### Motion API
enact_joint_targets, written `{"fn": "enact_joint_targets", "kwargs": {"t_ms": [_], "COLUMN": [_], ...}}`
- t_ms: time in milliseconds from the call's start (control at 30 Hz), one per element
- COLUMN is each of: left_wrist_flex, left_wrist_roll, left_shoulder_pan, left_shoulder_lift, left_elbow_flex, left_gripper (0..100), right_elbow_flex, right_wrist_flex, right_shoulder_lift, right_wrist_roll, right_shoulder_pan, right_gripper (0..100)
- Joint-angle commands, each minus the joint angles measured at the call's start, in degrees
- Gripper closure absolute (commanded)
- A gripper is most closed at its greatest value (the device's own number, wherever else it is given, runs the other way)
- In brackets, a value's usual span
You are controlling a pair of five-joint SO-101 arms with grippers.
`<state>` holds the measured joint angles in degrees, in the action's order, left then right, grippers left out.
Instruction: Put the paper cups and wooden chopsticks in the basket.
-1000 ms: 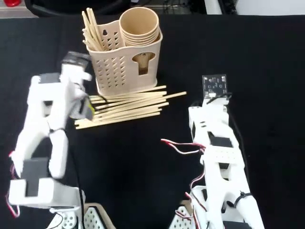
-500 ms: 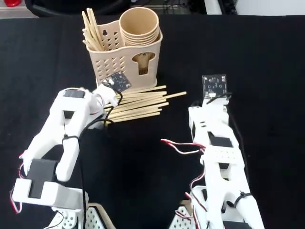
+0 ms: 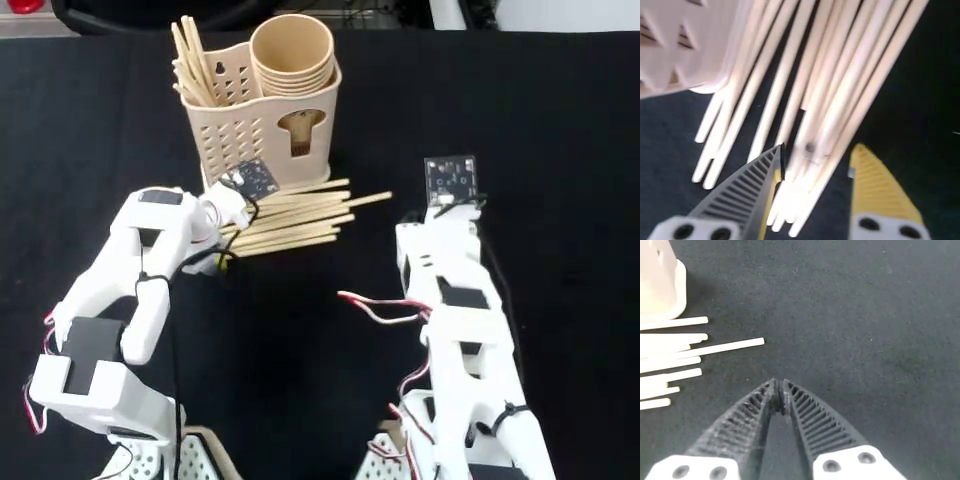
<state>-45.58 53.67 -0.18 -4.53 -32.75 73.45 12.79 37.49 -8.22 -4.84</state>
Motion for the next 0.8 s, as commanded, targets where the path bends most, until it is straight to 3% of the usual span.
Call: {"fn": "enact_joint_targets", "kwargs": {"t_ms": [0,100,500,633,767], "left_wrist_flex": [0.4,0.4,-0.4,-5.9,-13.1], "left_wrist_roll": [0.3,0.3,0.3,0.8,6.9], "left_shoulder_pan": [-0.6,-0.3,-0.8,-0.8,-3.5], "left_shoulder_lift": [-0.3,-0.7,-0.2,0.5,6.2], "left_elbow_flex": [0.1,0.0,-3.4,-1.9,-1.8], "left_gripper": [88,98,97,97,97], "right_elbow_flex": [-0.1,-0.1,-0.1,0.0,0.0], "right_wrist_flex": [-0.8,-0.8,-0.8,-0.8,-0.8], "right_shoulder_lift": [0.8,0.8,0.8,0.8,0.8], "right_wrist_roll": [0.3,0.3,0.3,0.3,0.3], "right_shoulder_pan": [-0.6,-0.5,-0.5,-0.5,-0.5], "right_gripper": [98.5,98.5,98.5,98.5,98.5]}}
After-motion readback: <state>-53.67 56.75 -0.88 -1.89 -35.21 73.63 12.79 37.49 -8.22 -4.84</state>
